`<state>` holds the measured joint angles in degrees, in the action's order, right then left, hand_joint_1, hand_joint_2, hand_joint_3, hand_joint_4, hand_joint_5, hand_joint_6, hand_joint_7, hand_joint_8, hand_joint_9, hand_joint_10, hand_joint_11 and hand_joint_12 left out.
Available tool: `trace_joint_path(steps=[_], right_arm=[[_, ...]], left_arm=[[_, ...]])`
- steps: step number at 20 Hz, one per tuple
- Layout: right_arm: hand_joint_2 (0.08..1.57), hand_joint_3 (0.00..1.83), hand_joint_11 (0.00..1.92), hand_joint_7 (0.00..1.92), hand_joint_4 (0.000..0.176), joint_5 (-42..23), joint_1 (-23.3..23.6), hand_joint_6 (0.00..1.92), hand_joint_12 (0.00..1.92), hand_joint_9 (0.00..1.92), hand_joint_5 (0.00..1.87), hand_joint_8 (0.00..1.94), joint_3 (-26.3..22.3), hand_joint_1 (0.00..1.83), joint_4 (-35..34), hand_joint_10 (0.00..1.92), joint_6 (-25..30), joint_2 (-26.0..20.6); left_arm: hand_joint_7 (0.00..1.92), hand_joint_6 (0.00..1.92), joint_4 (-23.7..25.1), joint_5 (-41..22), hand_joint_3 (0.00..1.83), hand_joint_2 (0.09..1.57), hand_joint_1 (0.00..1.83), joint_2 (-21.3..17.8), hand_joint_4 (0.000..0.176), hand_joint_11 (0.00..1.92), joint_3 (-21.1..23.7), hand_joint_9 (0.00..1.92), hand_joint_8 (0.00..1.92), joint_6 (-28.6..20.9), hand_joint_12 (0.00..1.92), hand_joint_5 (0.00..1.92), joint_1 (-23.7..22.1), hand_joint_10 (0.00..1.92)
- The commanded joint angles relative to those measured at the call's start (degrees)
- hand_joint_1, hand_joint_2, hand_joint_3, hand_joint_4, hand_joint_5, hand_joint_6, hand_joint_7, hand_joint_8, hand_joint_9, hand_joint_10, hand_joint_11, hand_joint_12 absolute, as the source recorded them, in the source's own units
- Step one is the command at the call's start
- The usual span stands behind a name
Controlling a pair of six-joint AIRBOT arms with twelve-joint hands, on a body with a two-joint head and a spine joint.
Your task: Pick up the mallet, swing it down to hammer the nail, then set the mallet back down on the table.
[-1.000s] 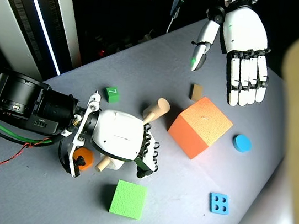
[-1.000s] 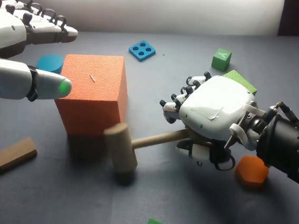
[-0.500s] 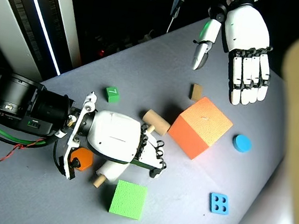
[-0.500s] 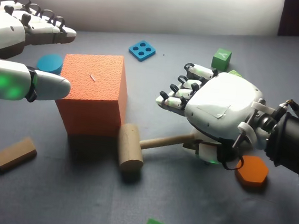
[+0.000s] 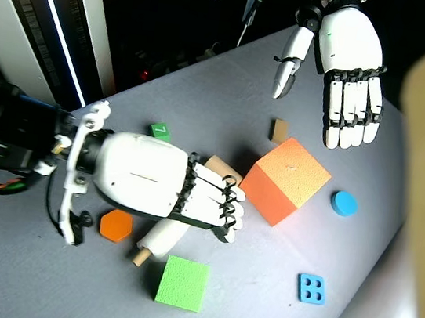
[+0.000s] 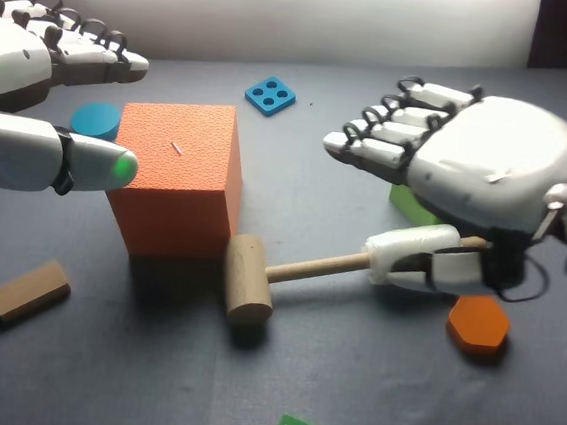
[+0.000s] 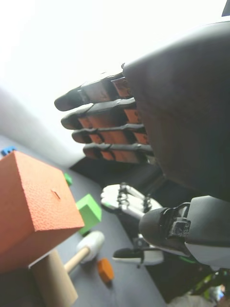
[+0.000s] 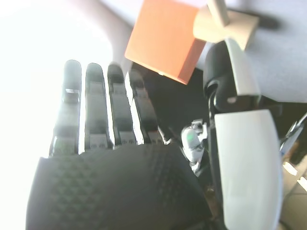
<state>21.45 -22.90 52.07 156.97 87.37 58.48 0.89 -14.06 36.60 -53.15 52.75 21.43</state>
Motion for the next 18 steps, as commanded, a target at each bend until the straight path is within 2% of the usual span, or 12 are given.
trace_joint_path(steps=[1, 3, 4, 5, 6, 8, 12, 13, 14, 15, 17, 18], right_arm=[[1.02, 0.0, 0.0, 0.25, 0.0, 3.0, 1.3, 0.02, 0.8, 0.25, 0.21, 0.01, -1.0, 0.71, 1.5, 0.02, 0.9, -1.4], [1.0, 0.0, 0.0, 0.31, 0.0, -2.0, 4.1, 0.03, 0.85, 0.3, 0.26, 0.02, -3.7, 0.7, 1.5, 0.03, 3.9, -5.7], [1.04, 0.0, 0.0, 0.53, 0.0, -3.9, 5.2, 0.11, 1.15, 0.51, 0.47, 0.11, -4.9, 0.76, 1.5, 0.14, 4.5, -7.6], [1.05, 0.0, 0.0, 0.5, 0.0, -4.8, 6.0, 0.34, 1.26, 0.45, 0.42, 0.3, -5.8, 0.75, 1.5, 0.44, 4.5, -9.1], [1.06, 0.0, 0.03, 0.35, 0.0, -5.4, 6.5, 1.03, 1.44, 0.29, 0.23, 0.98, -6.8, 0.72, 1.5, 1.11, 4.3, -10.7], [1.05, 0.0, 0.14, 0.18, 0.0, -6.3, 7.7, 1.73, 1.89, 0.21, 0.12, 1.87, -7.8, 0.74, 1.5, 1.87, 3.6, -12.6], [1.02, 0.0, 0.5, 0.13, 0.0, -6.4, 8.0, 1.92, 1.92, 0.3, 0.21, 1.94, -7.8, 0.74, 1.5, 1.92, 2.8, -13.4], [1.06, 0.01, 0.62, 0.32, 0.0, -6.4, 8.0, 1.92, 1.92, 0.41, 0.31, 1.94, -7.8, 0.59, 1.5, 1.92, 2.5, -13.4], [1.06, 0.01, 0.62, 0.32, 0.0, -6.4, 8.0, 1.92, 1.92, 0.41, 0.31, 1.94, -7.8, 0.59, 1.5, 1.92, 2.3, -13.4], [1.08, 0.0, 0.94, 0.76, 0.0, -6.4, 7.9, 1.92, 1.92, 0.79, 0.66, 1.94, -7.8, 0.49, 1.5, 1.92, 1.9, -13.4], [1.12, 0.01, 1.55, 1.43, 0.0, -6.1, 7.7, 1.92, 1.92, 1.46, 1.35, 1.94, -7.9, 0.38, 1.5, 1.92, 1.3, -13.4], [1.14, 0.01, 1.68, 1.57, 0.0, -5.9, 7.6, 1.92, 1.92, 1.59, 1.49, 1.94, -7.9, 0.3, 1.5, 1.92, 1.1, -13.4]], left_arm=[[0.19, 0.0, -0.3, -7.1, 0.0, 1.21, 0.0, -0.6, 0.0, 0.0, -0.1, 0.19, 0.0, 0.0, 0.4, 0.15, -0.9, 0.0], [0.25, 0.0, -0.3, -8.2, 0.0, 1.21, 0.0, -0.6, 0.0, 0.0, -0.2, 0.25, 0.0, 0.0, 0.46, 0.18, -0.7, 0.0], [0.65, 0.0, -0.1, -8.5, 0.0, 1.21, 0.0, -0.6, 0.0, 0.13, -0.3, 0.58, 0.03, 0.0, 0.59, 0.4, -0.5, 0.06], [0.73, 0.01, 0.1, -8.6, 0.0, 1.22, 0.02, -0.6, 0.0, 0.17, -0.3, 0.66, 0.05, 0.0, 0.59, 0.51, -0.4, 0.09], [0.65, 0.06, 0.3, -8.6, 0.0, 1.21, 0.11, -0.6, 0.0, 0.22, -0.3, 0.56, 0.48, 0.0, 0.71, 0.64, -0.4, 0.61], [0.32, 1.52, 1.2, -8.6, 0.0, 1.18, 0.23, -0.6, 0.0, 0.14, -0.4, 0.32, 1.62, 0.0, 1.78, 0.29, -0.3, 1.63], [0.25, 1.91, 1.4, -8.6, 0.01, 1.2, 0.21, -0.5, 0.0, 0.3, 0.2, 0.28, 1.92, 0.4, 1.92, 0.23, 0.1, 1.92], [0.76, 1.85, 1.4, -8.6, 0.01, 1.26, 0.04, -0.5, 0.0, 0.52, 0.7, 0.61, 1.92, 0.4, 1.92, 0.75, 0.3, 1.92], [0.76, 1.85, 1.4, -8.7, 0.01, 1.26, 0.04, -0.5, 0.0, 0.52, 1.1, 0.61, 1.92, 0.7, 1.92, 0.75, 0.3, 1.92], [1.25, 1.92, 1.4, -8.9, 0.0, 1.24, 0.08, -0.4, 0.0, 0.94, 1.5, 1.1, 1.92, 0.9, 1.92, 1.22, 0.3, 1.92], [1.45, 1.88, 1.4, -9.4, 0.0, 1.24, 0.01, -0.2, 0.155, 1.36, 2.2, 1.43, 1.92, 1.2, 1.92, 1.3, 0.4, 1.92], [1.44, 1.87, 1.4, -9.9, 0.0, 1.26, 0.02, 0.1, 0.172, 1.38, 2.4, 1.43, 1.92, 1.2, 1.92, 1.28, 0.5, 1.92]])
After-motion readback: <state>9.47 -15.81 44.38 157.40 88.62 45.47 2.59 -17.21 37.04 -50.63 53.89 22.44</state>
